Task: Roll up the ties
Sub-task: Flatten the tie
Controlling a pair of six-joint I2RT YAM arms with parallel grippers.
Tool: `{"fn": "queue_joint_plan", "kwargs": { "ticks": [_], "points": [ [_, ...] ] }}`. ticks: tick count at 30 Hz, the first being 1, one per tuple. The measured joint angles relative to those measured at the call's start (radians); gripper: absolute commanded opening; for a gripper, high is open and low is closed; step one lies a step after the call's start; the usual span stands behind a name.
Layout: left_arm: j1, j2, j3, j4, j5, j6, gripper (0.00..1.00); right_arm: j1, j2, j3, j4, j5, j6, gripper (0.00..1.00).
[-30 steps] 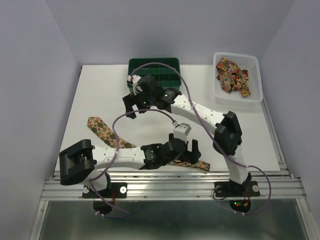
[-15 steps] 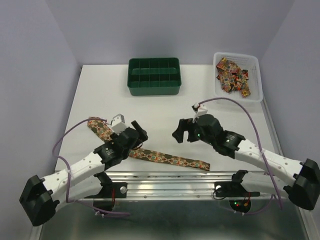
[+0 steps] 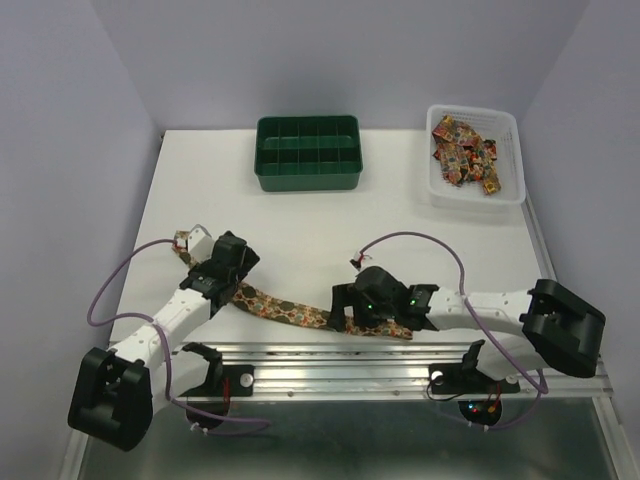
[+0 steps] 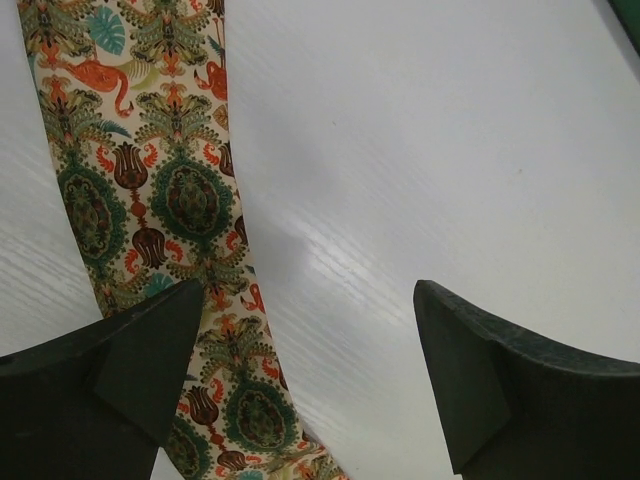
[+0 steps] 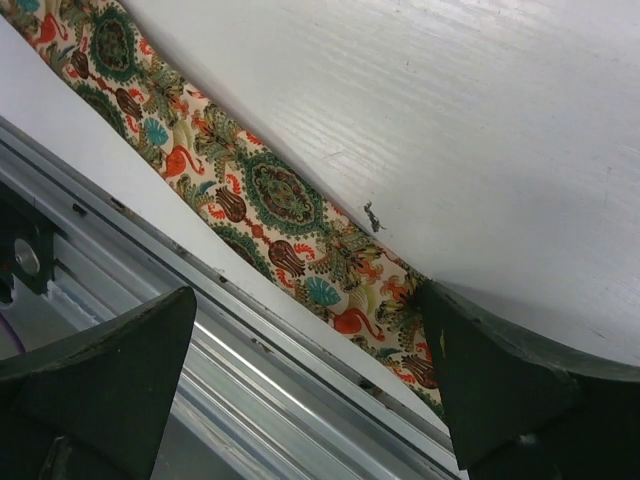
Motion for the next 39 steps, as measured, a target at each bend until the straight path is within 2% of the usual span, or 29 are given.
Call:
{"fn": "queue_joint_plan", "kwargs": {
  "ticks": [7, 10, 14, 22, 26, 28, 32, 38, 39],
  "points": [
    [0.034, 0.033, -0.005, 0.049, 0.024, -0.003, 0.99, 0.000, 0.032, 0.042, -0.058, 0.158, 0.042, 1.00],
    [0.043, 0.018, -0.005, 0.047, 0.010, -0.017, 0.99, -0.051, 0.040, 0.047, -0.064, 0.192, 0.050, 1.00],
    [0.073, 0.006, 0.008, 0.023, -0.022, -0.024, 0.99, -0.226, 0.048, 0.038, -0.012, 0.154, 0.032, 1.00],
    [0.217, 0.027, 0.054, -0.004, -0.035, -0.024, 0.99, -0.647, 0.127, 0.106, 0.026, 0.096, -0.019, 1.00],
    [0.266, 0.026, 0.049, -0.012, -0.019, -0.021, 0.99, -0.764, 0.206, 0.184, 0.022, 0.071, -0.059, 1.00],
    [0.275, 0.010, 0.022, -0.010, -0.003, -0.023, 0.99, -0.778, 0.201, 0.184, 0.018, 0.055, -0.076, 1.00],
    [0.280, -0.048, -0.085, 0.004, 0.059, -0.029, 0.99, -0.771, 0.099, 0.156, -0.012, 0.039, -0.093, 1.00],
    [0.280, -0.042, -0.109, 0.036, 0.115, -0.043, 0.99, -0.766, -0.257, 0.064, -0.042, 0.121, -0.064, 1.00],
    [0.280, -0.022, -0.109, 0.056, 0.124, -0.047, 0.95, -0.766, -0.288, 0.056, -0.043, 0.137, -0.058, 1.00]
  ]
}}
